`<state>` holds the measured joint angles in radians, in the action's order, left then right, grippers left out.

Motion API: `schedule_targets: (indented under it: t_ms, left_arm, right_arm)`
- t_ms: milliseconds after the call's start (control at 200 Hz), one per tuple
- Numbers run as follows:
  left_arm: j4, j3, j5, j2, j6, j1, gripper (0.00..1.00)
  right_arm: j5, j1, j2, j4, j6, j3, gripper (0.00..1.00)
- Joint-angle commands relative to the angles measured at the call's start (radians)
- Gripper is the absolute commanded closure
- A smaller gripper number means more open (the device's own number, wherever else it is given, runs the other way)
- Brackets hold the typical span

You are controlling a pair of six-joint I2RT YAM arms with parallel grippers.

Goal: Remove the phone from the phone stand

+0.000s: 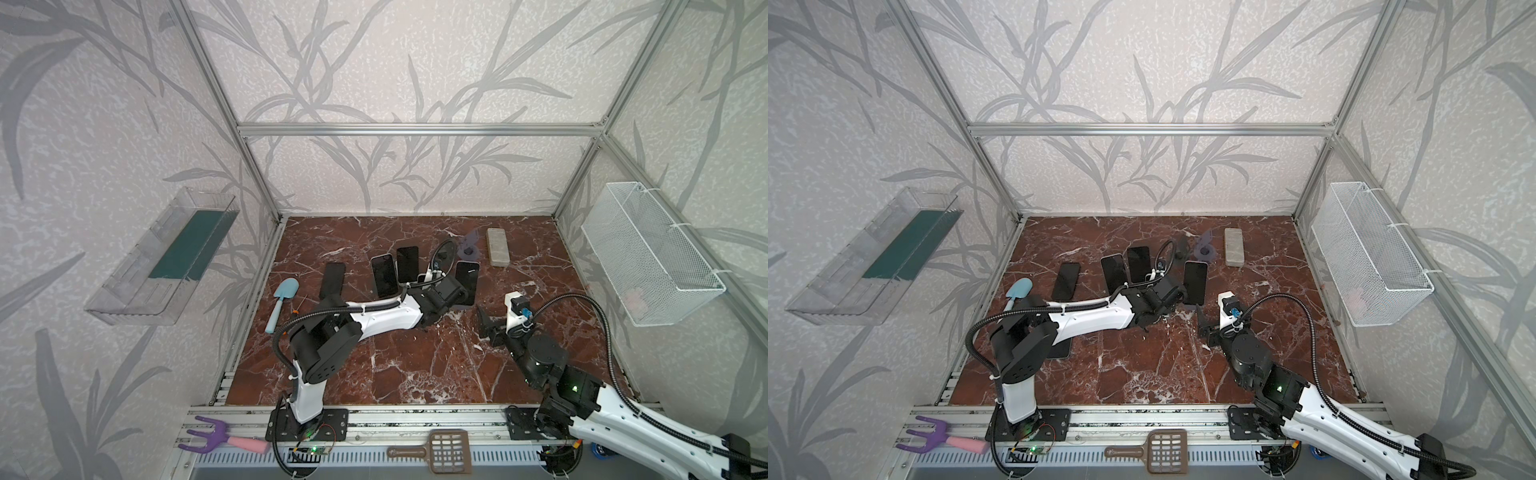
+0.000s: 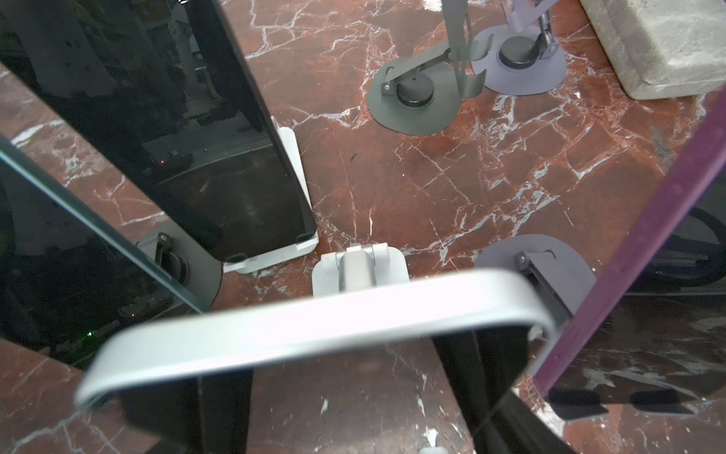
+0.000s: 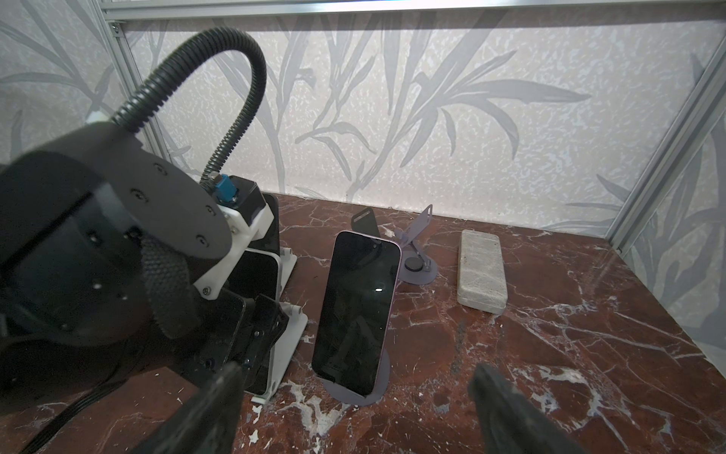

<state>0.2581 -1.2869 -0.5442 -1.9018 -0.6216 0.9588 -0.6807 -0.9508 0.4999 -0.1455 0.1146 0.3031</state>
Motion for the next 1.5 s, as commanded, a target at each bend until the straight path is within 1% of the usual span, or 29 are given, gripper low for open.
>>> schedule_targets:
  t_ms: [0, 110, 270, 500, 580, 740, 860, 1165, 1280, 1340, 1495]
  left_arm:
    - [-0.007, -0.014, -0.018, -0.011, 0.010, -0.003, 0.32]
    - [-0.002, -0.013, -0.015, 0.000, 0.013, -0.003, 0.38]
    - [-0.002, -0.001, -0.007, 0.035, 0.028, -0.003, 0.42]
    - [-0.019, 0.035, 0.046, 0.122, 0.060, 0.002, 0.47]
    - [-0.040, 0.050, 0.083, 0.158, 0.086, 0.003, 0.51]
    - [-0.018, 0.048, 0.114, 0.232, 0.126, 0.006, 0.54]
    - [0.019, 0.045, 0.110, 0.290, 0.164, 0.006, 0.54]
    - [0.173, 0.041, 0.044, 0.458, 0.263, -0.014, 0.54]
    - [0.249, 0.037, 0.053, 0.520, 0.288, -0.058, 0.55]
    - [0.293, 0.034, 0.083, 0.550, 0.295, -0.105, 0.56]
    - [0.367, 0.033, 0.192, 0.623, 0.315, -0.298, 0.57]
  right_arm:
    - [-0.015, 0.003, 0.010, -0.051, -0.005, -0.009, 0.10]
    - [-0.011, 0.003, 0.009, -0.046, -0.005, -0.005, 0.10]
    - [-0.006, 0.004, -0.007, -0.042, 0.000, -0.008, 0.10]
    - [-0.009, 0.003, -0.004, -0.044, -0.002, -0.010, 0.10]
    - [-0.013, 0.003, 0.002, -0.047, -0.002, -0.011, 0.10]
    - [-0.009, 0.003, -0.001, -0.045, -0.002, -0.010, 0.10]
    - [-0.004, 0.004, -0.003, -0.045, 0.000, -0.010, 0.10]
    - [-0.008, 0.003, 0.000, -0.048, 0.002, -0.013, 0.10]
    - [0.001, 0.003, -0.005, -0.045, 0.006, -0.013, 0.10]
    - [-0.003, 0.003, -0.010, -0.046, 0.006, -0.016, 0.10]
    - [0.010, 0.003, 0.003, -0.046, 0.007, -0.014, 0.10]
